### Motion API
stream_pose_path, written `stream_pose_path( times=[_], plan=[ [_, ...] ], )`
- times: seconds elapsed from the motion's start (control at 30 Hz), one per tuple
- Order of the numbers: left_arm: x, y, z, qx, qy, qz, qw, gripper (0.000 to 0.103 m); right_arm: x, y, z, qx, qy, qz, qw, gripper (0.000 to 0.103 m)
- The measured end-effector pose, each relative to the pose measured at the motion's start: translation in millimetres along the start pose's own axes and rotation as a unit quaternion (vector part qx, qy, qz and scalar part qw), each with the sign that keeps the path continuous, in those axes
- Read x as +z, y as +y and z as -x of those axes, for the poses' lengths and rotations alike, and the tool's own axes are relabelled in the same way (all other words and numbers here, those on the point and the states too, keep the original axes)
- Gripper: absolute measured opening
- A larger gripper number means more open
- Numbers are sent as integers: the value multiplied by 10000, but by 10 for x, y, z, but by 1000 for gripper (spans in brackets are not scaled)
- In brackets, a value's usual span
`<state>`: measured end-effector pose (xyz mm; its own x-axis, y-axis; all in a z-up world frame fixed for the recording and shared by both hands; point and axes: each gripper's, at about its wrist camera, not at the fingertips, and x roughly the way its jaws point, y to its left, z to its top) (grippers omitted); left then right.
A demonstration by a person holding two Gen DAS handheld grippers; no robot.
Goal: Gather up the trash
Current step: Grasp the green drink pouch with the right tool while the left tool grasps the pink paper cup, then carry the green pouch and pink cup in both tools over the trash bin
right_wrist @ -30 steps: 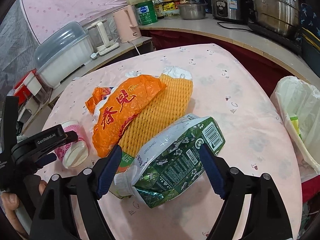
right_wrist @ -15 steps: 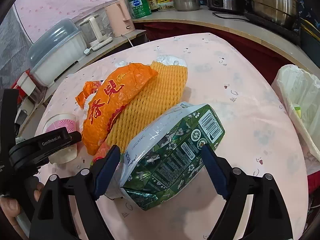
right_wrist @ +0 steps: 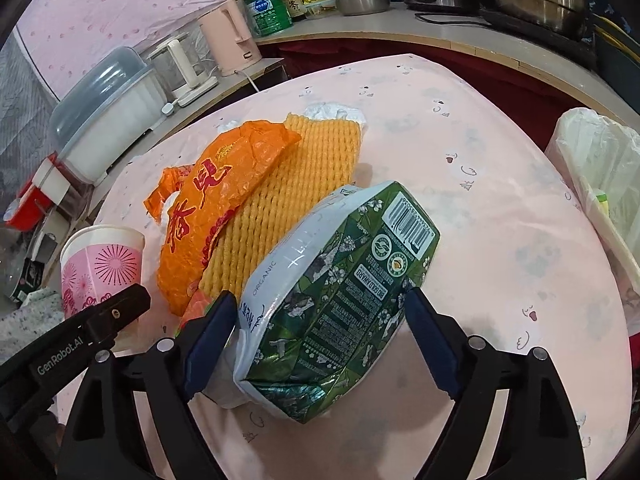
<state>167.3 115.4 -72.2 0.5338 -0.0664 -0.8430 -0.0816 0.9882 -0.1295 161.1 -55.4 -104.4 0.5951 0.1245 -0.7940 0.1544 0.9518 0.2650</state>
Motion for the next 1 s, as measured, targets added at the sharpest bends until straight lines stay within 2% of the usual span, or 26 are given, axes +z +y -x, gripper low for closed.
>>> stream_pose_path(
  times=[0.2,0.43,0.77,1.0],
  plan=[
    [-127,-98,112,-23,-46,-179,9998,56,-61,-241,143,88,43,-224,9997,66],
    [-270,-318,234,-153,-90,-471,9987,56,-108,-555,391,35,-111,-412,9991,54],
    [-396,-665,394,-363,-166,-869,9954,56,-79,-944,599,-84,-329,-746,9966,52],
    [-445,-829,374,-427,-121,-1045,9935,56,44,-920,549,-215,-403,-547,9975,57]
  ],
)
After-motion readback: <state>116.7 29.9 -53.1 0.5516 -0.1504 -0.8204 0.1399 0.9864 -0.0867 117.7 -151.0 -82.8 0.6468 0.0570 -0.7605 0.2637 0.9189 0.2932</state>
